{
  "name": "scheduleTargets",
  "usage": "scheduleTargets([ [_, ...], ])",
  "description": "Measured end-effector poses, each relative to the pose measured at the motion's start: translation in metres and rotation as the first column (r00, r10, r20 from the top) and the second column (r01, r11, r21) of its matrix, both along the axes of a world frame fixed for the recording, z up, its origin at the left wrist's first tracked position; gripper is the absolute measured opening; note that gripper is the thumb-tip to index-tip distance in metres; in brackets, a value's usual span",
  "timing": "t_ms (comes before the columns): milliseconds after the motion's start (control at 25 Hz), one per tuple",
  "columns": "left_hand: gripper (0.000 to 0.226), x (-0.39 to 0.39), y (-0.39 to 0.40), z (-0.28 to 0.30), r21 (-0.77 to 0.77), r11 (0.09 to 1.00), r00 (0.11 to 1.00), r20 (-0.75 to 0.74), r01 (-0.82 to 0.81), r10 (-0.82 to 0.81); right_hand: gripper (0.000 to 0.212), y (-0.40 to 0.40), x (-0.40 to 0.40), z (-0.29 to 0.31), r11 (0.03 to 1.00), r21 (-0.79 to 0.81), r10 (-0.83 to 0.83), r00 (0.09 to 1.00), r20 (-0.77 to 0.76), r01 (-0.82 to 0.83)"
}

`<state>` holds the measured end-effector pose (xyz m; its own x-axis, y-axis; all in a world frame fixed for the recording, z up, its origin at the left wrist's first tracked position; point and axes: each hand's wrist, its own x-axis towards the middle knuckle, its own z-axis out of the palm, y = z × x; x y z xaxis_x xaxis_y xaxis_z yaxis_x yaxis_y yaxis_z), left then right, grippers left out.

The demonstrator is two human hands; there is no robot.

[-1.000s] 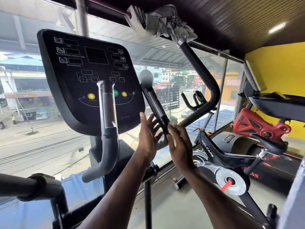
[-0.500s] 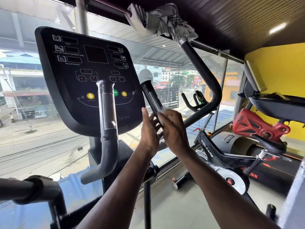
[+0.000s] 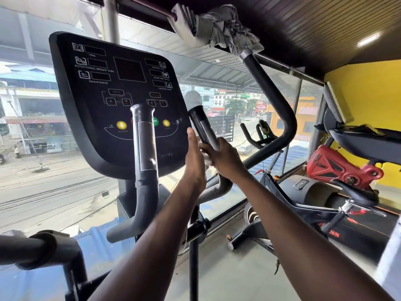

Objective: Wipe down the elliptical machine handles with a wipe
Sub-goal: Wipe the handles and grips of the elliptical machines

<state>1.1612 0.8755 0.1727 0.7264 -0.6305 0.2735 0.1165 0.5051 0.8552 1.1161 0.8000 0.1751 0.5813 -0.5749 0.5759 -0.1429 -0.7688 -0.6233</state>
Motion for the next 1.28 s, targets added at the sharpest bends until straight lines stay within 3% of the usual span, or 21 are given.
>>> scheduleTargets([
  [80,0.067,0.002,-0.001,-0.001,0.012,1.000,1.000,0.005,0.011,-0.011,0.034,-0.009,-0.008,0.001,0.920,0.300,0.246,0.967,0.062,-0.253],
  [160,0.066,0.002,-0.003,-0.003,0.003,1.000,1.000,0.000,0.017,-0.017,0.027,-0.006,-0.002,0.015,0.905,0.324,0.264,0.961,0.081,-0.275],
  [200,0.065,0.002,-0.004,-0.002,-0.010,1.000,1.000,-0.009,0.012,-0.012,0.028,-0.002,0.005,0.024,0.946,0.244,0.206,0.977,0.062,-0.215],
  [280,0.066,0.002,-0.004,-0.002,-0.049,0.999,0.999,-0.031,0.018,-0.019,0.043,0.008,0.020,0.034,0.996,-0.075,0.041,0.999,0.012,-0.040],
  [360,0.062,0.006,-0.007,-0.002,-0.094,0.994,0.997,-0.047,0.050,-0.054,0.062,0.016,0.026,0.030,0.925,-0.358,-0.139,0.990,-0.016,0.124],
  [440,0.065,0.007,-0.007,-0.002,-0.095,0.994,0.998,-0.045,0.047,-0.052,0.057,0.016,0.018,0.013,0.876,-0.432,-0.249,0.968,-0.018,0.217],
  [520,0.071,0.004,-0.008,-0.003,-0.041,0.999,1.000,-0.016,0.014,-0.015,0.046,0.007,0.004,-0.011,0.926,-0.295,-0.246,0.969,0.004,0.236],
  [600,0.063,-0.003,-0.013,-0.010,0.010,1.000,0.999,0.038,0.002,-0.003,0.049,-0.004,-0.006,-0.024,0.995,0.018,-0.095,0.993,0.075,0.094],
  [680,0.058,-0.009,-0.016,-0.018,0.041,0.999,0.999,0.043,0.001,-0.003,0.047,-0.009,-0.006,-0.040,0.983,0.184,-0.032,0.970,0.241,-0.013],
  [840,0.058,-0.005,-0.020,-0.037,0.147,0.989,0.999,0.044,-0.001,-0.005,0.039,0.018,-0.004,-0.118,0.984,0.076,-0.175,0.824,0.539,0.159],
  [1000,0.052,-0.009,-0.025,-0.060,0.216,0.974,0.986,0.165,-0.067,0.031,0.050,0.021,-0.005,-0.104,0.985,0.151,-0.158,0.816,0.556,0.088],
  [1080,0.046,-0.004,-0.023,-0.064,0.212,0.976,0.991,0.136,-0.041,0.012,0.052,0.021,-0.002,-0.109,0.983,-0.058,-0.120,0.846,0.519,0.175],
  [1160,0.048,0.004,-0.023,-0.070,0.219,0.972,0.992,0.068,0.087,-0.104,0.055,0.015,-0.007,-0.132,0.968,-0.212,-0.017,0.881,0.472,0.132],
  [1200,0.047,0.003,-0.022,-0.072,0.251,0.962,0.987,0.083,0.110,-0.135,0.055,0.012,-0.013,-0.136,0.985,-0.159,0.014,0.886,0.463,0.067],
  [1280,0.037,0.000,-0.025,-0.080,0.287,0.957,0.986,0.142,0.045,-0.089,0.053,0.005,-0.018,-0.119,0.985,0.147,0.000,0.862,0.506,-0.087],
])
